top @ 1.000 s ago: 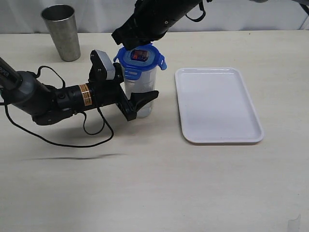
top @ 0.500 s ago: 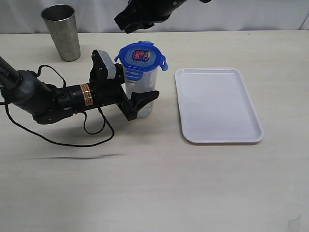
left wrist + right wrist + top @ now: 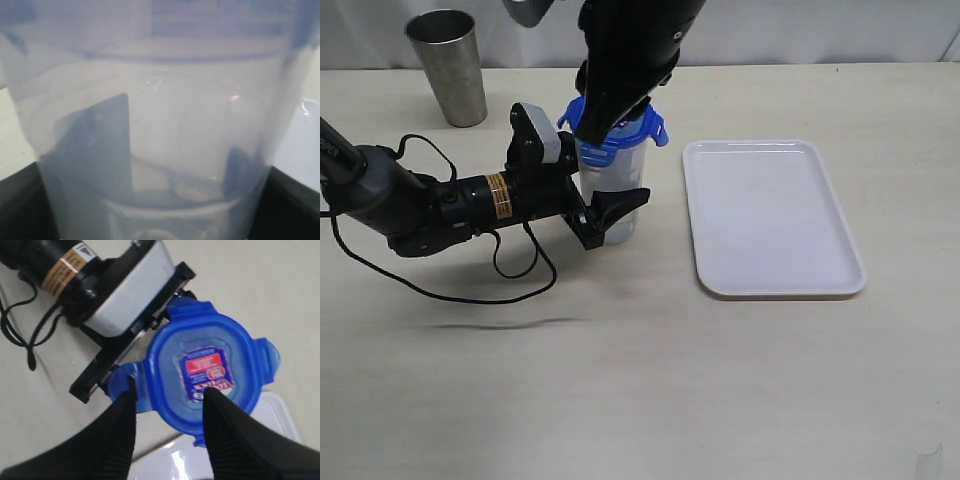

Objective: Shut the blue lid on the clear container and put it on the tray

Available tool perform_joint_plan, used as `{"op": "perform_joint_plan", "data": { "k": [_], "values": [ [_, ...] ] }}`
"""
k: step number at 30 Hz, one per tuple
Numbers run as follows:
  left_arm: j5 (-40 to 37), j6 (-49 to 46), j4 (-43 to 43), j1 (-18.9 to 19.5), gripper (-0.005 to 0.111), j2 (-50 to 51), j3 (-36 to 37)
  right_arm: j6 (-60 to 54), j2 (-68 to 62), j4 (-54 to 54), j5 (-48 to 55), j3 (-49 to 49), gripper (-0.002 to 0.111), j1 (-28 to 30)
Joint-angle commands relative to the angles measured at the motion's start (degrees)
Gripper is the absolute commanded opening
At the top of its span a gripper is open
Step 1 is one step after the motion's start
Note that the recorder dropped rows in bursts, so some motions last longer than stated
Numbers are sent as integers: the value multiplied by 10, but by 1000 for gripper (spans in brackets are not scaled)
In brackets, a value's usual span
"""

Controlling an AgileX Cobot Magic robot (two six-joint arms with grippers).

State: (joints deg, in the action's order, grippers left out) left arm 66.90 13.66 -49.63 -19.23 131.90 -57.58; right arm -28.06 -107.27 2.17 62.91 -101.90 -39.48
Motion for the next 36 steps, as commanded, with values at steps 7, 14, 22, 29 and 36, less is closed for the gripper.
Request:
{"op": "perform_joint_plan", "data": {
  "k": [7,14,22,29,36],
  "values": [
    [-34,-1,-19,-1,0,0,1,16,-18,17,-17,8,42,-19],
    [-34,-1,-19,-1,0,0,1,17,-57,31,-16,10,42,-19],
    [-32,-1,-19,-1,0,0,1,6,-106,65,-4,10,42,-24],
    [-31,-1,-20,-1,0,0,1,-1,-135,184,25,10,42,-60],
    [-27,0,-22,-1,0,0,1,0,-154,200,27,10,37,-60]
  ]
}}
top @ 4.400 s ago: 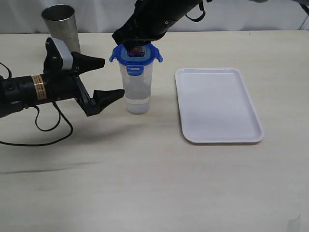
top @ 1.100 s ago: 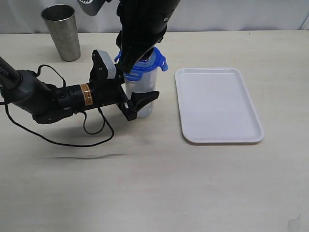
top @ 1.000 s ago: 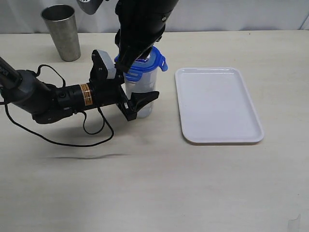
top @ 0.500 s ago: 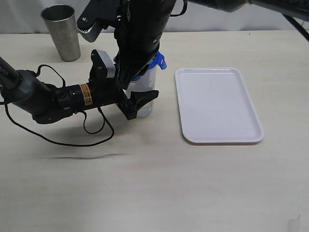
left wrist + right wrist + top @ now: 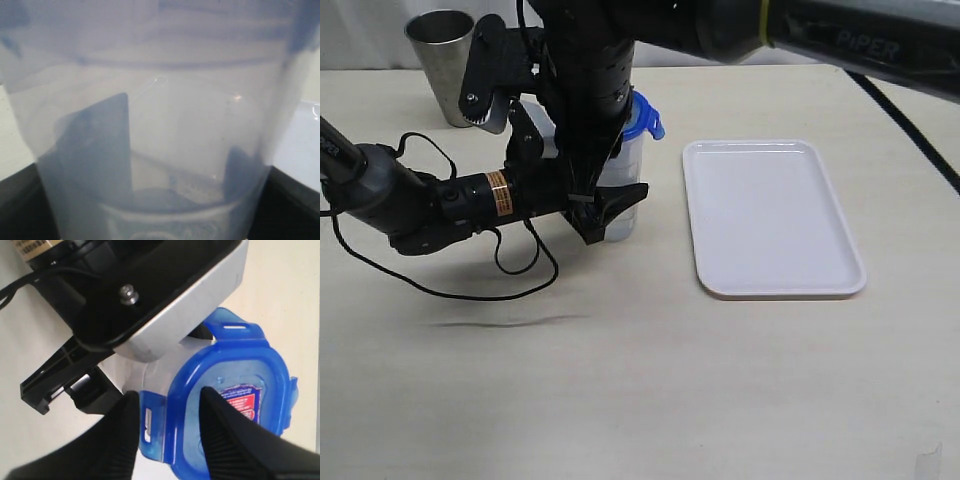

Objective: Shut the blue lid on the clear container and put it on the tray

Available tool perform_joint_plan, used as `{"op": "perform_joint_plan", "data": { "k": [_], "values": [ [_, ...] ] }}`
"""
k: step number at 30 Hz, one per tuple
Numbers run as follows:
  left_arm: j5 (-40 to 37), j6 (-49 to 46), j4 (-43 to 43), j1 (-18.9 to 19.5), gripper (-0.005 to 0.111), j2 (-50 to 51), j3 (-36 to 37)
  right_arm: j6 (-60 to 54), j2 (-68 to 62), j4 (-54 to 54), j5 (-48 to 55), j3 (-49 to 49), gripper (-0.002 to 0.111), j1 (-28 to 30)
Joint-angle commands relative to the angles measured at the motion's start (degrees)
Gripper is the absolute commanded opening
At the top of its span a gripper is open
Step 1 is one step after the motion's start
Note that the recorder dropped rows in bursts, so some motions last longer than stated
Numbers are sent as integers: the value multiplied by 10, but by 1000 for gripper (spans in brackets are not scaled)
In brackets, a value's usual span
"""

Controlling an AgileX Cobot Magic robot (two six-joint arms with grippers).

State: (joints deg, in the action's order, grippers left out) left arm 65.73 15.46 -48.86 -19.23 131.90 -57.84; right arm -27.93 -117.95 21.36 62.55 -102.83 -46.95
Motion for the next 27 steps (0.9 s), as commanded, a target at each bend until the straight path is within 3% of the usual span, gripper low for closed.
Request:
{"op": "perform_joint_plan", "data": {
  "k": [1,27],
  "values": [
    [-12,-18,-30,-1,0,0,4,-1,-47,9,25,19,37,14],
    [-3,-17,-50,-1,0,0,4,35,-47,80,-68,119,34,-9]
  ]
}}
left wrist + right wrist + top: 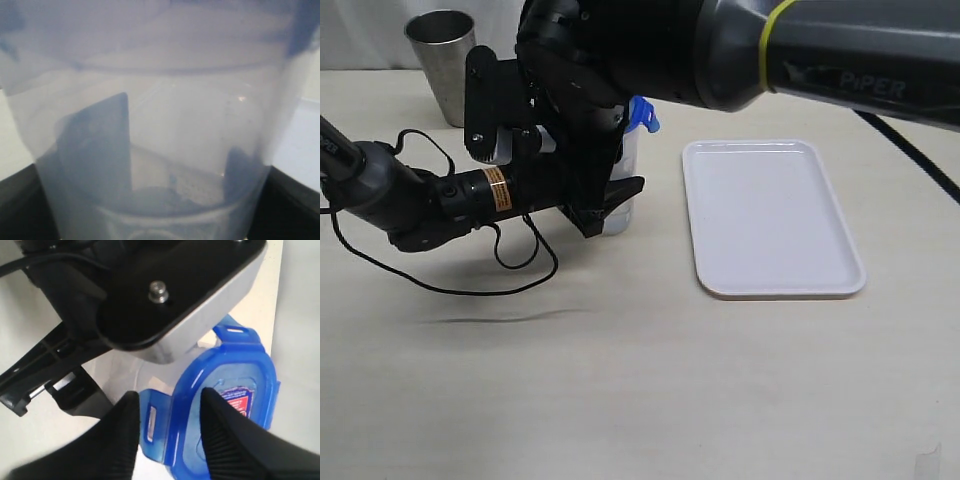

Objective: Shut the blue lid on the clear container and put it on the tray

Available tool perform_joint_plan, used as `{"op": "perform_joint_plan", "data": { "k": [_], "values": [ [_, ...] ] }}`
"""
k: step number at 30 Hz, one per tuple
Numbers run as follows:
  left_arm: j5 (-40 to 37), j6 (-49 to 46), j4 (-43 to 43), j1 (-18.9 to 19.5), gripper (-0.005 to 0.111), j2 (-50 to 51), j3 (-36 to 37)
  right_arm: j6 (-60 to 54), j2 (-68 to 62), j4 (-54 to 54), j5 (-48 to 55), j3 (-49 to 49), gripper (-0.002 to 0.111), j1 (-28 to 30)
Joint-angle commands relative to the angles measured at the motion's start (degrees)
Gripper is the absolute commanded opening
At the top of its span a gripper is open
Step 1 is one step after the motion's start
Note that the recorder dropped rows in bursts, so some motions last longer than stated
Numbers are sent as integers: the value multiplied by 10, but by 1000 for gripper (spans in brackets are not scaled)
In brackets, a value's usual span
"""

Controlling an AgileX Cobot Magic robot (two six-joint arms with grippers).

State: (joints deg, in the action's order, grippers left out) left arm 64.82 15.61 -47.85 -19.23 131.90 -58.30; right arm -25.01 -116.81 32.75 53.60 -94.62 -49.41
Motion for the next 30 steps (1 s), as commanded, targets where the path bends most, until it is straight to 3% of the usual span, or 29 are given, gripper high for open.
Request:
{"op": "perform_joint_plan", "data": {
  "k": [1,11,14,16,22,30],
  "values": [
    [6,-18,-60,-1,0,0,8,6,-58,-29,22,36,33,13],
    [11,-18,-65,-1,0,0,8,15,-55,-46,19,36,34,7],
    [11,-18,-65,0,0,0,8,13,-37,-81,21,34,49,7],
    [15,-18,-65,1,0,0,8,18,-17,-85,17,34,52,7],
    [51,9,-106,34,0,0,8,11,72,-170,-19,34,53,21],
    [51,12,-144,35,0,0,8,78,155,-220,-32,34,52,29]
  ]
}}
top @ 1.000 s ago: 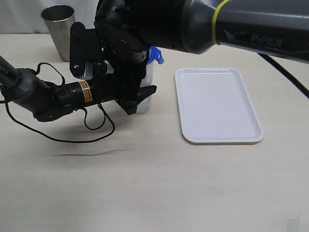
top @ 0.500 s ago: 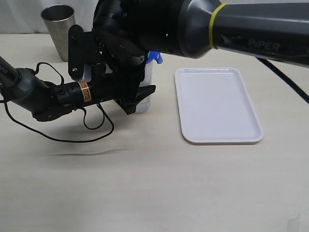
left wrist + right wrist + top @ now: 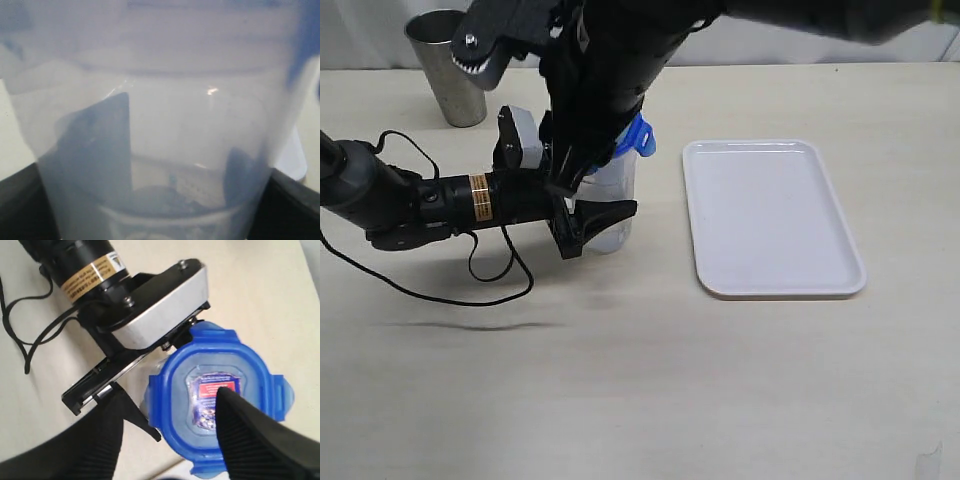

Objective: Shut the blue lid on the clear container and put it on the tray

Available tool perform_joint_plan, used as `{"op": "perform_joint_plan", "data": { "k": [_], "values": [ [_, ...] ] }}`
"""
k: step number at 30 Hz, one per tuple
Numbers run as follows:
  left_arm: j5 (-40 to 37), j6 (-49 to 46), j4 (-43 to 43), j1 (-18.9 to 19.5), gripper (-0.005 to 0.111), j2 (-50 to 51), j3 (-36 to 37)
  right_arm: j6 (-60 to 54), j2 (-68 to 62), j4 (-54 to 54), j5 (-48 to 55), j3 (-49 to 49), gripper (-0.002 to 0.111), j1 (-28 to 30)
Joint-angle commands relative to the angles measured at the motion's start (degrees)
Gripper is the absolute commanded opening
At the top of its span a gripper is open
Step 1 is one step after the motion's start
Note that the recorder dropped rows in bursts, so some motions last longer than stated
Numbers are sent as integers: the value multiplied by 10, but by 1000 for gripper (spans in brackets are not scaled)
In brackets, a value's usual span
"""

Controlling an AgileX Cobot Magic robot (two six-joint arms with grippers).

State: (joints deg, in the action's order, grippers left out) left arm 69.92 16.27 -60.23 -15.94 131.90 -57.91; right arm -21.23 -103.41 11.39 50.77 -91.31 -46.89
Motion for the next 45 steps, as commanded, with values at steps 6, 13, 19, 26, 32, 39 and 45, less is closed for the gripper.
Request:
{"op": "perform_joint_plan", "data": {
  "k": [6,13,19,26,32,39,45],
  "values": [
    [0,18,-81,2,0,-6,4,161,11,-35,31,-34,51,58],
    [-7,65,-126,2,0,-23,4,62,-46,-244,143,-115,51,165],
    [-9,65,-126,2,0,-23,4,17,-80,-245,126,-119,51,175],
    [-9,65,-119,2,0,-23,4,-29,-113,-248,126,-119,49,175],
    [-9,65,-115,2,0,-23,4,-81,-135,-289,175,-119,42,175],
    [-9,65,-115,2,0,-23,4,-60,-147,-242,183,-119,56,176],
    [-10,65,-115,2,0,-23,4,-88,-148,-263,192,-119,43,176]
  ]
}}
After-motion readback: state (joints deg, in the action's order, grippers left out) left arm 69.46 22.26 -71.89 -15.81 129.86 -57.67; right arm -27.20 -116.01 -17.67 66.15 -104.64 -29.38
